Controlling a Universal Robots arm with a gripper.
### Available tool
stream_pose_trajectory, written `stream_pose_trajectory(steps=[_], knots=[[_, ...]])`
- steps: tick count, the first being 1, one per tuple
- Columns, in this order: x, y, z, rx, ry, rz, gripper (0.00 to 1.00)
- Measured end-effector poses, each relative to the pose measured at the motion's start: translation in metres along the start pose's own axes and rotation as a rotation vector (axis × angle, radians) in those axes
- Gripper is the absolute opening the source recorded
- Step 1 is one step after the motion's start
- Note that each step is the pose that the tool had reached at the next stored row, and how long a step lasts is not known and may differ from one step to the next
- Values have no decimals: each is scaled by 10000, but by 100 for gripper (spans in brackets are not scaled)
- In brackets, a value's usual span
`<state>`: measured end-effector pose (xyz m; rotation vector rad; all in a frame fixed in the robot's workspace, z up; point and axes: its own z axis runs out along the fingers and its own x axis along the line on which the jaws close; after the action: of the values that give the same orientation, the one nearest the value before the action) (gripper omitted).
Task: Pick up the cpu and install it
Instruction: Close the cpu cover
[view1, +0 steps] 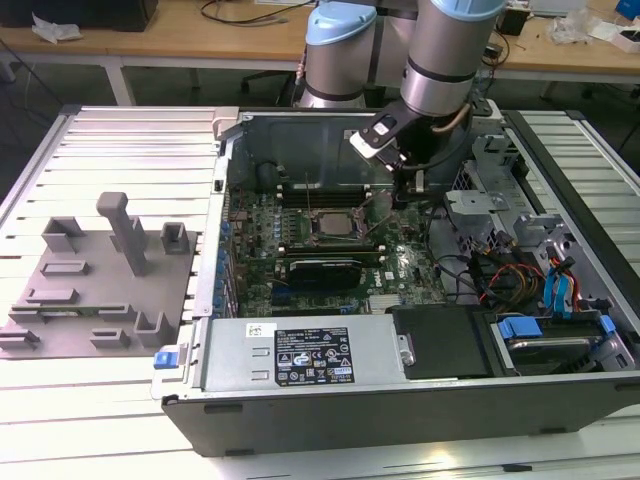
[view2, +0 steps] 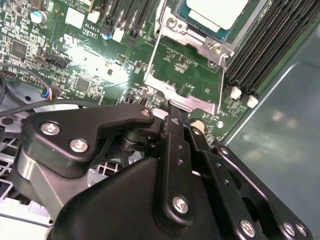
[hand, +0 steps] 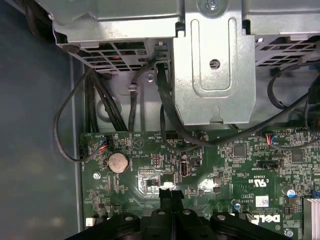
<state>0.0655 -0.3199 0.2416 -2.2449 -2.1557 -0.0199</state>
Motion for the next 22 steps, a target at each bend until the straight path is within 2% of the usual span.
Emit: stream_pose_trajectory(steps=[6, 12, 13, 15, 19, 22], knots=[[-3, -104, -3, -4, 1, -1, 11], [-6, -282, -4, -43, 3, -1, 11], [-7, -341, -3, -65, 3, -2, 11], [-7, -394, -3, -84, 4, -4, 11], [-12, -601, 0, -160, 7, -4, 11], [-12, -611, 0, -164, 7, -6, 11]])
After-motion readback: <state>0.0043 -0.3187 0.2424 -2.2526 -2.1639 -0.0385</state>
